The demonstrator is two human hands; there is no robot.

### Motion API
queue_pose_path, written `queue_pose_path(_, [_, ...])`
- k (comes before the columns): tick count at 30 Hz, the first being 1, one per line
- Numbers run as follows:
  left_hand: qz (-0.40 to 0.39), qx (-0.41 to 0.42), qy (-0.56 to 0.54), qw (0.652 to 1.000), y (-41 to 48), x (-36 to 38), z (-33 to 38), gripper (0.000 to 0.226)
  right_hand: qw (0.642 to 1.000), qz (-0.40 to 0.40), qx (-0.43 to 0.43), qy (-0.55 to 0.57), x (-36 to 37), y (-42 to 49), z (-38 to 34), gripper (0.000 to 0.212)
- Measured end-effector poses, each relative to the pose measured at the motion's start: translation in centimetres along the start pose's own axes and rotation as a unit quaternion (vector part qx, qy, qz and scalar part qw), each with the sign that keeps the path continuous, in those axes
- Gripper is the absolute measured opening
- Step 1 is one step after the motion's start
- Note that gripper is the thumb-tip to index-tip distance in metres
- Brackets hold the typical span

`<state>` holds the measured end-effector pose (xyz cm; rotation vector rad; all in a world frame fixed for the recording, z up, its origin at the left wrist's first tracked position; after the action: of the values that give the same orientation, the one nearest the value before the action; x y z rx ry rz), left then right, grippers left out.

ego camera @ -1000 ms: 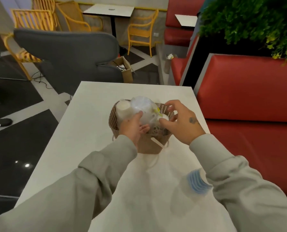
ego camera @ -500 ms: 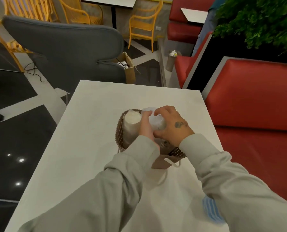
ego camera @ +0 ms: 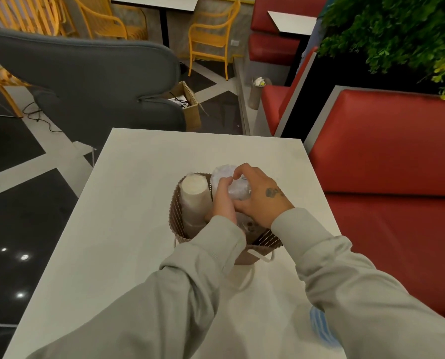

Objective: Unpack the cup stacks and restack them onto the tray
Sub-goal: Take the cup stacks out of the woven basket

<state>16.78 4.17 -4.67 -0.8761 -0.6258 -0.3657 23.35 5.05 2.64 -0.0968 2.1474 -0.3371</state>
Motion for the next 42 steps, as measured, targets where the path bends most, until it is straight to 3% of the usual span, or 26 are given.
queue_pose_path(6, [0.050, 0.054, 0.026, 0.997, -2.3, -0.1, 1.0, 0.100, 0.998, 0.047, -0.028, 0.018, -2.3, -2.3, -1.7, 0.051])
queue_pose_path(10, [0.036, 0.097, 0.055, 0.993, -4.2, 0.7, 1.6, 0.107, 0.995, 0.082, -0.048, 0.024, -3.8, -4.7, -3.0, 0.053])
queue_pose_path(25, [-0.048, 0.072, 0.169, 0.982, -9.9, 1.7, -5.9, 0.093, 0.981, 0.146, -0.091, 0.085, -2.4, -16.5, -0.1, 0.049])
queue_pose_path(36, [0.000, 0.048, 0.175, 0.983, -11.6, -3.2, -12.8, 0.086, 0.984, 0.129, -0.085, 0.092, 3.7, -20.8, 3.4, 0.049])
queue_pose_path(40, [-0.008, 0.002, 0.200, 0.980, -11.2, -5.3, -15.6, 0.055, 0.989, 0.099, -0.062, 0.088, 6.9, -20.9, 5.5, 0.049])
queue_pose_path(42, [-0.011, -0.017, 0.218, 0.976, -10.5, -6.4, -16.7, 0.065, 0.991, 0.089, -0.046, 0.087, 8.5, -20.9, 6.7, 0.048])
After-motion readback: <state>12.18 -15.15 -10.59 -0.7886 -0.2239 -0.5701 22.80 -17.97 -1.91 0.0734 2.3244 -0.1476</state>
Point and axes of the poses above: each hand's wrist, its own y-axis towards the middle knuckle, its own x-axis out of the palm, z = x × y, the point moved 8 cm from there along y, towards the middle knuckle, and after that the axes turned 14 degrees about -z, right-handed, at the moved point
